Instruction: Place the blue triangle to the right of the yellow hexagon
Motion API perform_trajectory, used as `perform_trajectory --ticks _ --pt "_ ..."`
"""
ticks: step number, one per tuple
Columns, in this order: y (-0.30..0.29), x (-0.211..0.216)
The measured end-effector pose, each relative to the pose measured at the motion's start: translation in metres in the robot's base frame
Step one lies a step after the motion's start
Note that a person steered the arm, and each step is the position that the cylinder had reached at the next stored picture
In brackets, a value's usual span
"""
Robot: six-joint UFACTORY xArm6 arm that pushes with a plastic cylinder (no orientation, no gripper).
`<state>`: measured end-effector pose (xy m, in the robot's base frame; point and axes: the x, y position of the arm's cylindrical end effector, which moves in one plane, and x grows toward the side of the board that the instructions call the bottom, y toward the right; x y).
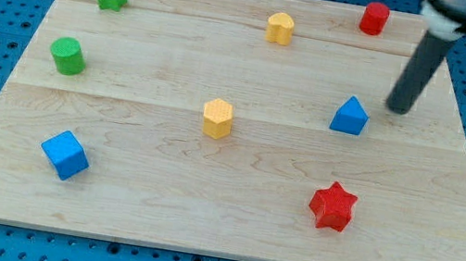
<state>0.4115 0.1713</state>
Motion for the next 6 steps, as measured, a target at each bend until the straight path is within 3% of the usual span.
perform_trajectory --ticks 1,2,4,6 --pt "-0.069 0.003" --pt "-0.102 0.019" --pt "-0.105 0.022" --pt "-0.160 0.036"
